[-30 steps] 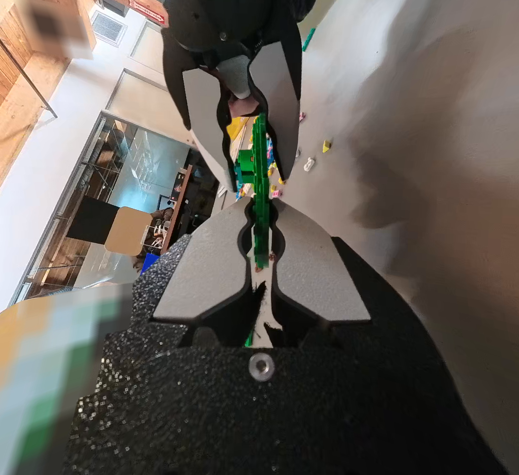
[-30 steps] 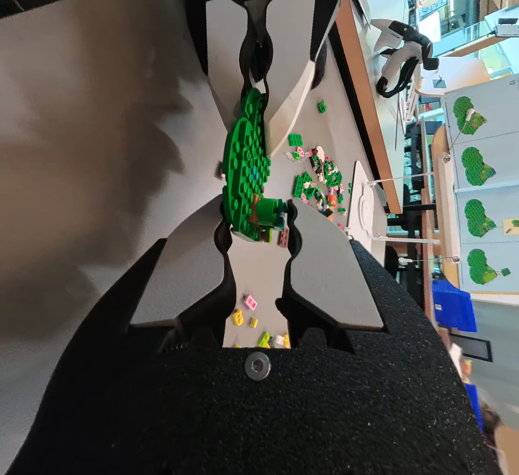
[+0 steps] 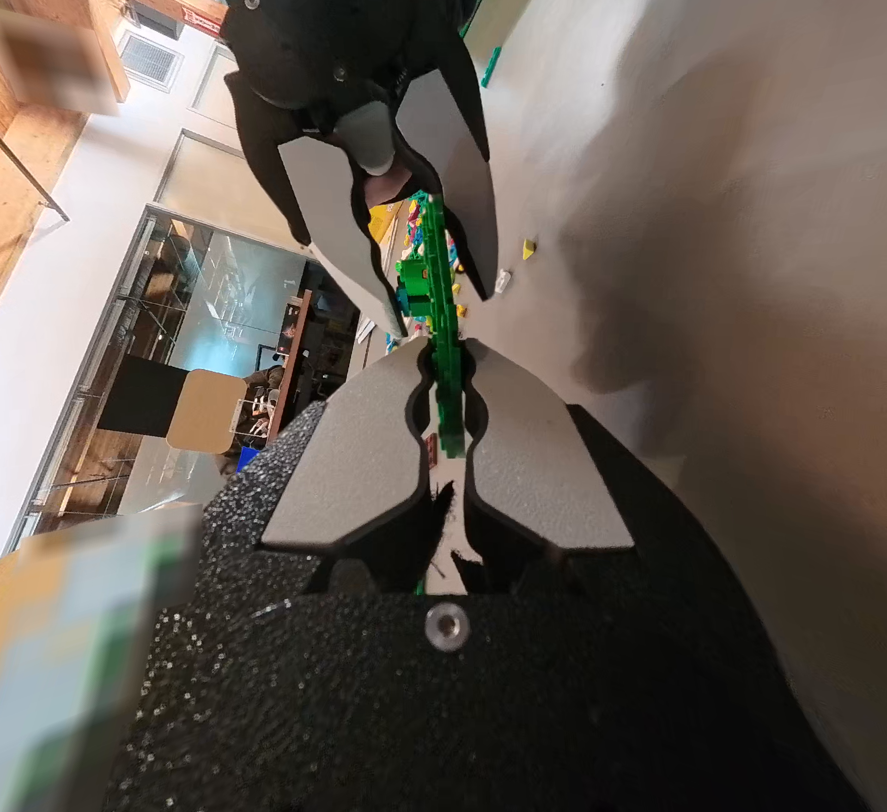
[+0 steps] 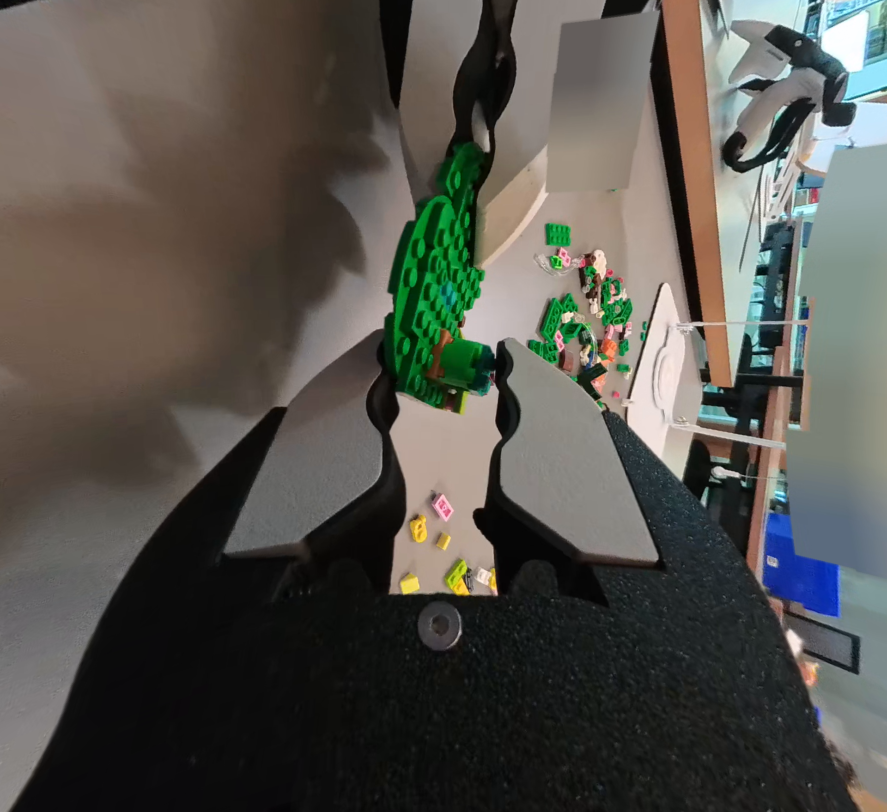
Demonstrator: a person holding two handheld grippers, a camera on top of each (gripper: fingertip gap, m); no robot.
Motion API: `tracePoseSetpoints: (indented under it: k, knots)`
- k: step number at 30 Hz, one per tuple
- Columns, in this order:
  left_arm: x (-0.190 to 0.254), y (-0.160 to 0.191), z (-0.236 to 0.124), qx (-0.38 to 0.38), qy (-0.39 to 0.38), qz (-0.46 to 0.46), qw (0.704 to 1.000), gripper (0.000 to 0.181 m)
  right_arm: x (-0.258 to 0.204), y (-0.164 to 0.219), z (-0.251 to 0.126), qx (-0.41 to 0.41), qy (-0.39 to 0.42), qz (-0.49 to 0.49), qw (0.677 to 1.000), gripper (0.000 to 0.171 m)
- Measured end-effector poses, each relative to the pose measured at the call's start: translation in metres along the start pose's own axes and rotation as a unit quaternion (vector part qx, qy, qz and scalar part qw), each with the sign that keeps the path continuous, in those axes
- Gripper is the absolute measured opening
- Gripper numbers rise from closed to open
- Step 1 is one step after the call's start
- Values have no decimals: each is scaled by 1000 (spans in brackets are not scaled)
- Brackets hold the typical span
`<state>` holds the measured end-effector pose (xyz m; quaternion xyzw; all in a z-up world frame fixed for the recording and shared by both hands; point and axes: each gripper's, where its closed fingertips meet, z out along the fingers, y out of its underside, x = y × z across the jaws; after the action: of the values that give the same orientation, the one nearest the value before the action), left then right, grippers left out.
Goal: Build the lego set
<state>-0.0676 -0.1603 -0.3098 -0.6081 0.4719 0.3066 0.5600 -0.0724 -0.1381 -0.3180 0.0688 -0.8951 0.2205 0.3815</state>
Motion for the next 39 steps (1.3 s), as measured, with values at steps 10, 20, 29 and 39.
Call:
tracePoseSetpoints:
  k: [10,20,29,39]
  knots:
    - [10,-4,1,11,28,7,1000,11,-11,0,0,-1,-34,4,999,32]
    - [-3,7,2,-19,-20,18,999,8,4,1,-6,3,34,40,999,52]
    - [-20,34,-1,-108,-81,79,988,8,25,35,-40,-22,182,149,972,72]
    - [-43,81,-24,-191,-129,72,970,8,66,54,-77,98,430,324,837,64]
